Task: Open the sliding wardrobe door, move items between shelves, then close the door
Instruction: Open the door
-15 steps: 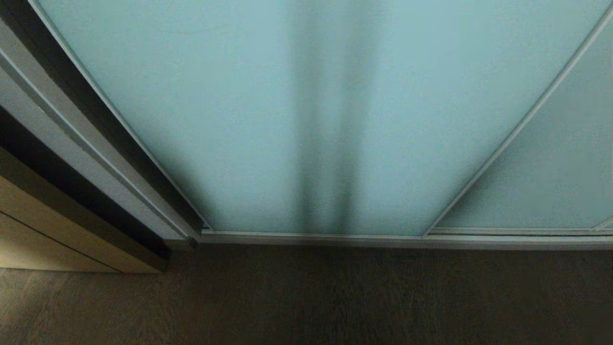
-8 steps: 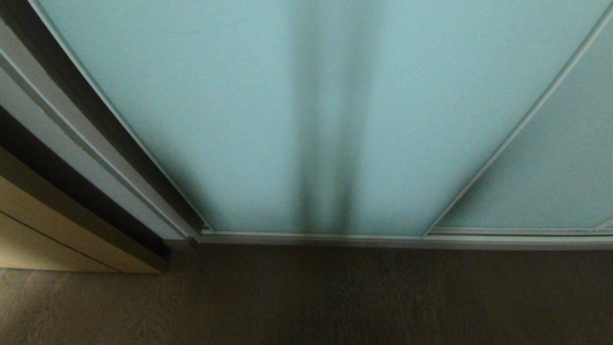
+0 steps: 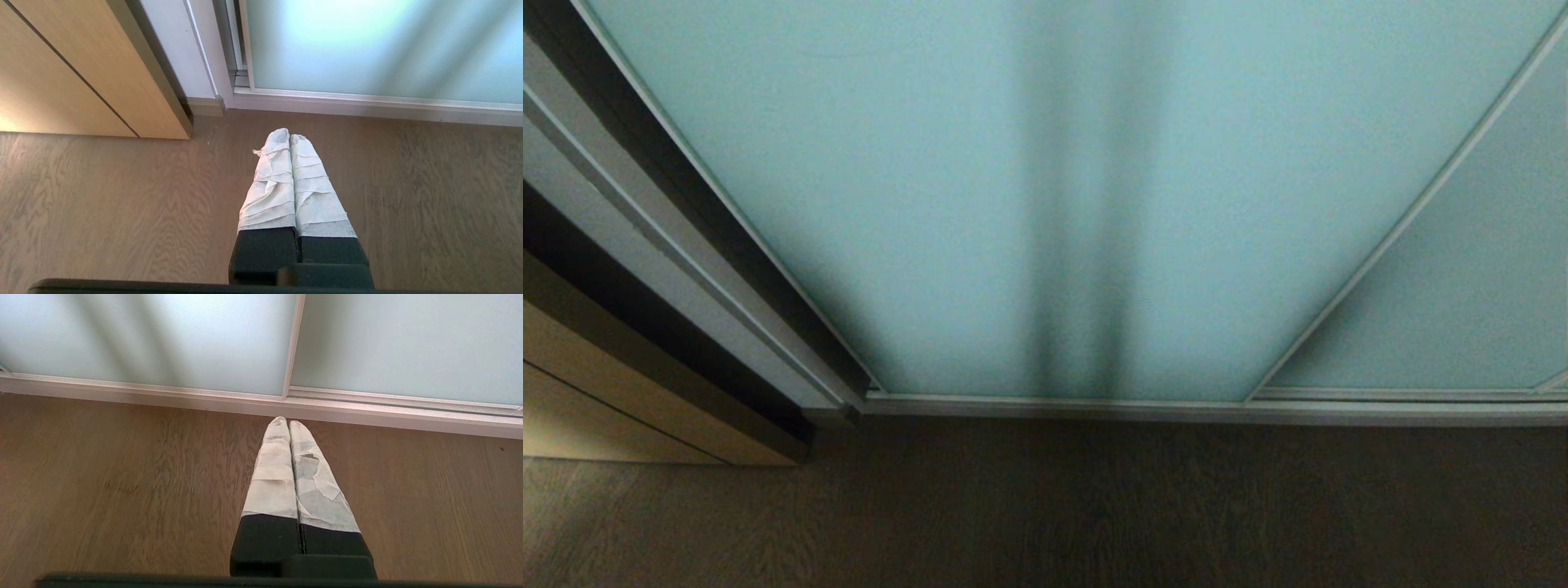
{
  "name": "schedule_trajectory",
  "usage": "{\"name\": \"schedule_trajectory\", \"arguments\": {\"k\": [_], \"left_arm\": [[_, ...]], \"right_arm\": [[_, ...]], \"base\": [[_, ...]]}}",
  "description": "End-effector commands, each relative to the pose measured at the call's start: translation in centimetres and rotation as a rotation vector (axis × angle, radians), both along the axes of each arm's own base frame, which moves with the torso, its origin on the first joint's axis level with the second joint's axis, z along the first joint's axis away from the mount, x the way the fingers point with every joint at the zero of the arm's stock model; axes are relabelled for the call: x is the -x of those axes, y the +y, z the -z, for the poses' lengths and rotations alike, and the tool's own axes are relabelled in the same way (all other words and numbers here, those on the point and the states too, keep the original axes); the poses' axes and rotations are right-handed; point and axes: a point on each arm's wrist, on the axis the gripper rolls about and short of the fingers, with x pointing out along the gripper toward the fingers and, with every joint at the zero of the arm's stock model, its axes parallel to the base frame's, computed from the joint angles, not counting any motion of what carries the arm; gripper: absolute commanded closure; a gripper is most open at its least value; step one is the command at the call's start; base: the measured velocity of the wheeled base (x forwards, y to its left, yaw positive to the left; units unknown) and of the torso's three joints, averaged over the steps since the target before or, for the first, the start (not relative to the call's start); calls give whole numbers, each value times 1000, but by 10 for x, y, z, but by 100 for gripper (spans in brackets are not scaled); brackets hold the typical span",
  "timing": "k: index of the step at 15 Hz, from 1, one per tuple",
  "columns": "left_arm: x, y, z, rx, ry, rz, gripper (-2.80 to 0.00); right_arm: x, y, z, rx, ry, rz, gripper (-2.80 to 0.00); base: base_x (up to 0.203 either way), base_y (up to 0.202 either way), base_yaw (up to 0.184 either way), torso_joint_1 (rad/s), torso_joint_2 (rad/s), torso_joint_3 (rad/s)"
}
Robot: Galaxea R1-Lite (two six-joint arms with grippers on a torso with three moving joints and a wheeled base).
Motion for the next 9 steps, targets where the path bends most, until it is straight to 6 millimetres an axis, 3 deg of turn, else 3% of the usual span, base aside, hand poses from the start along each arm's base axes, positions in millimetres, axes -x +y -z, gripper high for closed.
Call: {"name": "schedule_trajectory", "arguments": {"k": [1,9], "left_arm": [[0,0,0,-2,-1,2,0],[0,0,0,3,2,-3,0]], "right_arm": [[0,0,0,2,-4,-1,0],[0,0,0,1,-2,-1,0]], "base": [[0,0,0,0,0,0],[0,0,0,0,0,0]]}}
